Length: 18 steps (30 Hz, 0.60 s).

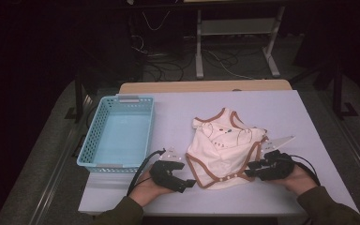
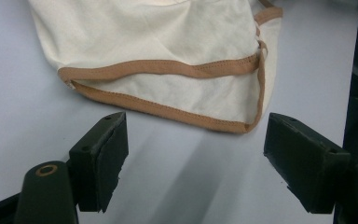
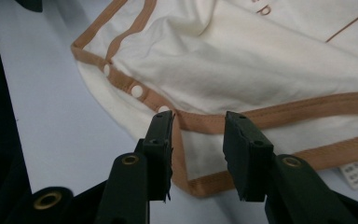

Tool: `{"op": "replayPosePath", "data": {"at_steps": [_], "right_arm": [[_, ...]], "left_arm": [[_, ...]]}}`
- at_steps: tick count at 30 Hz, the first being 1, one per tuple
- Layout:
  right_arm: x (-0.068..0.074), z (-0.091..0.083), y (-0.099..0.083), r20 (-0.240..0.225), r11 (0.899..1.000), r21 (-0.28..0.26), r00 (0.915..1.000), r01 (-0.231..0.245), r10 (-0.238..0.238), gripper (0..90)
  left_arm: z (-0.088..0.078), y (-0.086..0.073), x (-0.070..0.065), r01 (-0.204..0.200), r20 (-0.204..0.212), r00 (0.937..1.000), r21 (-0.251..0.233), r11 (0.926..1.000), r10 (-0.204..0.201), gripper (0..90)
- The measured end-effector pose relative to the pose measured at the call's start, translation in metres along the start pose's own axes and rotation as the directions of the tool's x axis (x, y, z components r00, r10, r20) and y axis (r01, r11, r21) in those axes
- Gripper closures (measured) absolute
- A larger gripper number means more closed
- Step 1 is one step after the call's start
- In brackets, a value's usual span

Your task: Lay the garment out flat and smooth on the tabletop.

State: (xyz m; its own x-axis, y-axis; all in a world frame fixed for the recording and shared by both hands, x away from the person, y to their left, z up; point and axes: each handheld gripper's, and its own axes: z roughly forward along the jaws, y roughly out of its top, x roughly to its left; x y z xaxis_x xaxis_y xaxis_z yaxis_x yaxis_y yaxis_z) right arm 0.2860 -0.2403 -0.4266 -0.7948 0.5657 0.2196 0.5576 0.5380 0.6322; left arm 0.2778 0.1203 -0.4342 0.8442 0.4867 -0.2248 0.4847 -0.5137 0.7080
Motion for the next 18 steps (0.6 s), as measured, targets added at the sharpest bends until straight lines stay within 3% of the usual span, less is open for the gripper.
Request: {"op": "replayPosePath", "data": {"at_steps": [14,18], "right_arm": [[0.002,0.015,-0.003,-0.064,0.996,0.092,0.9979,0.014,-0.009,69.9],[0.002,0.016,-0.003,-0.073,0.996,0.092,0.9973,0.013,-0.006,72.7]], "left_arm": [[0.0,0.001,-0.002,-0.017,-0.001,0.9999,-0.003,0.9999,0.017,21.5],[0.0,0.001,-0.003,-0.021,-0.001,0.9998,-0.006,0.9998,0.021,21.7]]}}
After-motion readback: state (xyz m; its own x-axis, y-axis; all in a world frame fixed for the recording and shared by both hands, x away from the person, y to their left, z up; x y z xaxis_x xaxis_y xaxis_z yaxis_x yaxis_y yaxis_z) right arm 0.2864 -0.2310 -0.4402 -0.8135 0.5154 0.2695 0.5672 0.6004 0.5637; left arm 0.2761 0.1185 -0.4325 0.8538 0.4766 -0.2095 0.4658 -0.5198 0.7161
